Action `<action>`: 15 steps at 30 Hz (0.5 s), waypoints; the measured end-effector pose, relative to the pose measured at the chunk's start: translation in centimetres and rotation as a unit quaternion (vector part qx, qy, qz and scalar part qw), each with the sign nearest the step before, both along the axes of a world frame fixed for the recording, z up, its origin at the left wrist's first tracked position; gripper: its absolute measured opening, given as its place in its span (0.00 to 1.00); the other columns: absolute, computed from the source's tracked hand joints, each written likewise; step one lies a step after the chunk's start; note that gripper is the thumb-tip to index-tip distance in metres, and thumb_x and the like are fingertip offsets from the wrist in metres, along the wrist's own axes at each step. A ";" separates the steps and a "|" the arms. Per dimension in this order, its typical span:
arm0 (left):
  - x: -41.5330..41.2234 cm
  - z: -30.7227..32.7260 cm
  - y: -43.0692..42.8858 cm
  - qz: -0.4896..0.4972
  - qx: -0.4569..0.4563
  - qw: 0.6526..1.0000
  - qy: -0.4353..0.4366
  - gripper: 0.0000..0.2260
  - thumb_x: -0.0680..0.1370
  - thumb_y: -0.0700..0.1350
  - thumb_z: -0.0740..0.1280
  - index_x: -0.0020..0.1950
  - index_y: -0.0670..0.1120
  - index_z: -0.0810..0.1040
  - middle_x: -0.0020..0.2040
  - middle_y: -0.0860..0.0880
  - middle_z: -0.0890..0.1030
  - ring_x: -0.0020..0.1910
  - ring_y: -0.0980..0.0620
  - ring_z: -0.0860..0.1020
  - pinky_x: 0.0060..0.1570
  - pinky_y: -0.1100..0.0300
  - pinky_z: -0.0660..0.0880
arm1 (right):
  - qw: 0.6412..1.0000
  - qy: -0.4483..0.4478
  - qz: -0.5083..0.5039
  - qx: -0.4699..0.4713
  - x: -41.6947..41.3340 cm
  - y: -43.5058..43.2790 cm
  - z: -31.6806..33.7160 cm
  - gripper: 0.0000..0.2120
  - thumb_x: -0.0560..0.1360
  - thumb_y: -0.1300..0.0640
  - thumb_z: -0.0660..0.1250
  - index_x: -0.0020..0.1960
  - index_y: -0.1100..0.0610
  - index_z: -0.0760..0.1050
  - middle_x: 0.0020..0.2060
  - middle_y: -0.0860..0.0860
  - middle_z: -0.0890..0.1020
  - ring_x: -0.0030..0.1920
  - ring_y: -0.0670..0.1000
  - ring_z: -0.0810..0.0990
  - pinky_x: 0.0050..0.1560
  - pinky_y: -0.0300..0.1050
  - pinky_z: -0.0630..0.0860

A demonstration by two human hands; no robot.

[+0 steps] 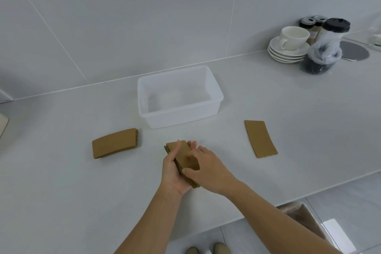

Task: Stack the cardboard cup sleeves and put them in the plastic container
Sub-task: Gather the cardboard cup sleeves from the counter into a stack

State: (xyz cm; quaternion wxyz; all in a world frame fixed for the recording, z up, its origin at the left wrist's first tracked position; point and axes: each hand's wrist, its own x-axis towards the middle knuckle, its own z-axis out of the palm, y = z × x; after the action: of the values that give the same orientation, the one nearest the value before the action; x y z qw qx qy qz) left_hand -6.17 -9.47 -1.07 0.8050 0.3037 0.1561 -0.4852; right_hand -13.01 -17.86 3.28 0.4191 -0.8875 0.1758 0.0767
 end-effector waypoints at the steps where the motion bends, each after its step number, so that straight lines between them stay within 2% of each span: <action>1: 0.0 -0.1 0.0 0.001 0.004 1.000 0.006 0.19 0.65 0.55 0.74 0.50 0.46 0.81 0.48 0.51 0.84 0.55 0.45 0.78 0.63 0.46 0.71 | 1.000 0.006 0.010 0.000 0.0 -0.2 -0.1 0.22 0.72 0.49 0.62 0.64 0.55 0.67 0.58 0.51 0.72 0.58 0.53 0.70 0.59 0.52 0.72; 3: 0.0 0.0 -0.2 -0.004 0.014 1.000 0.014 0.17 0.66 0.54 0.73 0.50 0.46 0.80 0.46 0.50 0.83 0.56 0.45 0.77 0.62 0.47 0.71 | 0.999 0.015 0.029 0.013 -0.1 -0.7 -0.2 0.22 0.72 0.48 0.62 0.64 0.55 0.67 0.62 0.50 0.70 0.58 0.53 0.70 0.59 0.52 0.72; 6: 0.0 0.4 -0.7 -0.005 0.015 1.000 0.024 0.17 0.67 0.53 0.72 0.51 0.46 0.77 0.50 0.50 0.79 0.56 0.45 0.75 0.58 0.48 0.72 | 0.997 0.035 0.056 0.033 0.0 -2.1 0.2 0.25 0.73 0.46 0.63 0.67 0.54 0.66 0.65 0.49 0.68 0.58 0.49 0.70 0.56 0.45 0.71; 9: 0.1 0.9 -1.3 0.000 0.004 1.000 0.014 0.16 0.69 0.53 0.70 0.52 0.45 0.76 0.53 0.49 0.77 0.55 0.46 0.76 0.52 0.46 0.75 | 0.996 0.039 0.057 0.052 0.2 -4.2 1.1 0.23 0.73 0.46 0.64 0.66 0.52 0.67 0.57 0.46 0.72 0.56 0.48 0.72 0.50 0.38 0.68; 11: 0.0 1.0 -1.8 0.006 -0.005 1.000 0.007 0.16 0.68 0.51 0.72 0.50 0.45 0.76 0.48 0.48 0.80 0.52 0.47 0.79 0.56 0.45 0.74 | 0.998 0.033 0.031 0.052 0.1 -6.2 1.6 0.21 0.73 0.46 0.64 0.64 0.51 0.69 0.53 0.41 0.72 0.57 0.48 0.73 0.47 0.36 0.68; 15: 0.0 0.6 -1.9 0.038 -0.015 0.999 0.010 0.12 0.66 0.48 0.74 0.45 0.43 0.79 0.42 0.46 0.84 0.47 0.47 0.81 0.55 0.40 0.75 | 0.995 0.050 -0.075 -0.036 -0.2 -10.2 1.8 0.26 0.74 0.44 0.63 0.68 0.52 0.64 0.62 0.52 0.72 0.57 0.51 0.74 0.48 0.43 0.70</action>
State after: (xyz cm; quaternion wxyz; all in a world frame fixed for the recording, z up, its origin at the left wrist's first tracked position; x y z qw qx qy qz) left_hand -6.17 -11.40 -0.43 0.8254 0.2809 0.1683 -0.4598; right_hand -13.26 -28.02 5.07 0.3817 -0.8814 0.2657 0.0831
